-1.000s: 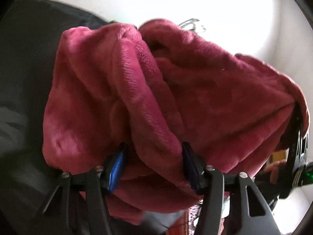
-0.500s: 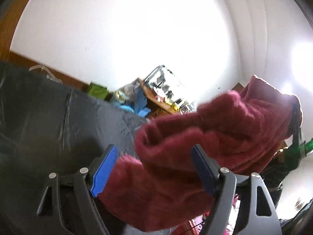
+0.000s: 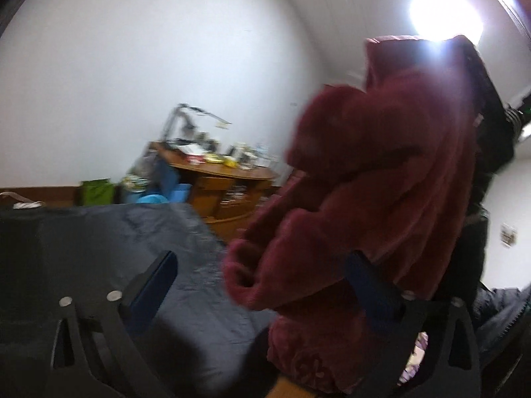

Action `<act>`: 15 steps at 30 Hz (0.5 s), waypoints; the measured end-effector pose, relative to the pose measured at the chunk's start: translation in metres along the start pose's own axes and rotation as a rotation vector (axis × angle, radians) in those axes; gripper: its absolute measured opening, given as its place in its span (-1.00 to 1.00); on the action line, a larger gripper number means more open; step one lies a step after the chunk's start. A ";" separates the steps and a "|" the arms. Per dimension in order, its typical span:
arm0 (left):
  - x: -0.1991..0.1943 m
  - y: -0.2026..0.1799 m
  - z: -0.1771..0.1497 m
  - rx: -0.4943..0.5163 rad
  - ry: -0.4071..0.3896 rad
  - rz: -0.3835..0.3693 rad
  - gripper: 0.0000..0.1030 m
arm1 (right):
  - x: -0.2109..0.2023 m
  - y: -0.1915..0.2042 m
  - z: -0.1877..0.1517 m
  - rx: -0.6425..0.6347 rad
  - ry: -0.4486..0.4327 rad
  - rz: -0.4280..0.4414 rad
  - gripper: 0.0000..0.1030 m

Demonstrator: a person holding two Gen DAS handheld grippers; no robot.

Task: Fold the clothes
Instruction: 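Lift the pink fleece high with both grippers to shake it out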

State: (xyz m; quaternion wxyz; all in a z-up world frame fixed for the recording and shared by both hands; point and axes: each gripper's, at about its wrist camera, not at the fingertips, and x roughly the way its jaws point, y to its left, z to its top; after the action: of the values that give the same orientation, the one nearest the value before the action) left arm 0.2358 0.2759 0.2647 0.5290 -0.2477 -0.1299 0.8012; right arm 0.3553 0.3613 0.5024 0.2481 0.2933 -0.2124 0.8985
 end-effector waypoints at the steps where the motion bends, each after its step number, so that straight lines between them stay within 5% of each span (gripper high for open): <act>1: 0.003 -0.005 0.001 0.019 0.005 -0.022 0.99 | -0.001 -0.001 0.003 0.007 -0.005 -0.001 -0.62; 6: 0.018 -0.028 0.005 0.104 0.021 -0.086 0.99 | -0.004 -0.009 0.011 0.066 -0.005 0.009 -0.62; 10: 0.039 -0.039 0.005 0.078 0.075 -0.178 0.89 | -0.007 -0.008 0.008 0.116 0.003 0.021 -0.62; 12: 0.048 -0.042 0.002 0.051 0.122 -0.184 0.27 | -0.010 -0.009 0.005 0.110 0.012 0.030 -0.62; 13: 0.051 -0.044 0.000 0.046 0.142 -0.148 -0.43 | -0.011 -0.010 0.003 0.102 0.017 0.035 -0.62; 14: 0.054 -0.045 -0.002 0.041 0.162 -0.113 -0.69 | -0.013 -0.011 0.002 0.095 0.023 0.040 -0.62; 15: 0.050 -0.042 -0.001 0.018 0.152 -0.082 -0.70 | -0.014 -0.012 0.000 0.080 0.029 0.041 -0.62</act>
State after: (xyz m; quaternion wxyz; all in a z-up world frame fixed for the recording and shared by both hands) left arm 0.2539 0.3385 0.2705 0.5719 -0.2973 -0.0920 0.7590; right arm 0.3723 0.3659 0.4961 0.2207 0.2856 -0.1788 0.9153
